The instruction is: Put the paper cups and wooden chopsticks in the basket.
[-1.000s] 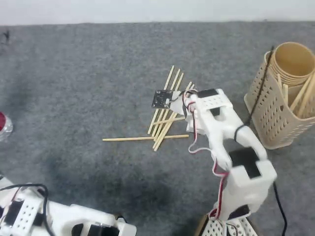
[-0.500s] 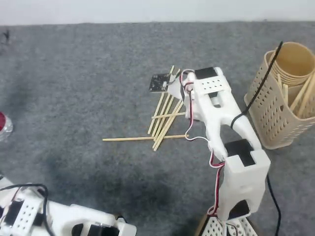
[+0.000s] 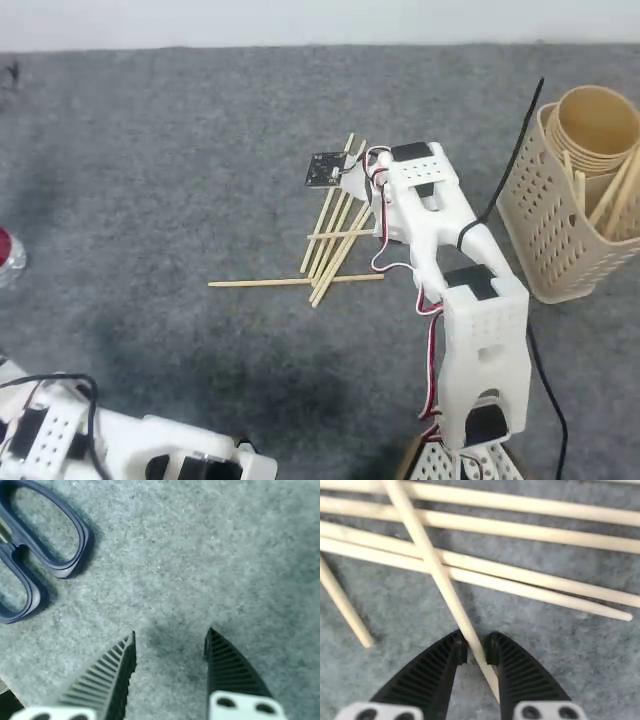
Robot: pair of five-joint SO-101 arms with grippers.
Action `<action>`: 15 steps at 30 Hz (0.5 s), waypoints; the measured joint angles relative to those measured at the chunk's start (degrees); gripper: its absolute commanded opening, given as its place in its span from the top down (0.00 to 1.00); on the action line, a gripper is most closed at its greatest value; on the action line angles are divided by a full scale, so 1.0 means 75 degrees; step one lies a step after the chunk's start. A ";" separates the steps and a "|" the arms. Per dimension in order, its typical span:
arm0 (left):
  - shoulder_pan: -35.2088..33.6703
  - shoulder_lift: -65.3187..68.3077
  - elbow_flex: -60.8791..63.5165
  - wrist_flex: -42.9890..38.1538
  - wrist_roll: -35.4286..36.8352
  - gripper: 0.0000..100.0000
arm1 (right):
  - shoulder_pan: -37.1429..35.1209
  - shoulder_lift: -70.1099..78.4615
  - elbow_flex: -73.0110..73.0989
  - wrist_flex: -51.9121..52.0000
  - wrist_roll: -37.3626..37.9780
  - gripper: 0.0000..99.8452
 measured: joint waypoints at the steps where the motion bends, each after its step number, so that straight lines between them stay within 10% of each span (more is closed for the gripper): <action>1: 0.0000 0.0000 0.0000 0.0000 0.0000 0.78 | 0.0012 0.0047 -0.0094 0.0023 0.0000 0.98; 15: 0.0000 0.0000 0.0000 0.0000 0.0000 0.78 | 0.0012 -0.1993 -0.3516 0.4126 -0.0023 0.99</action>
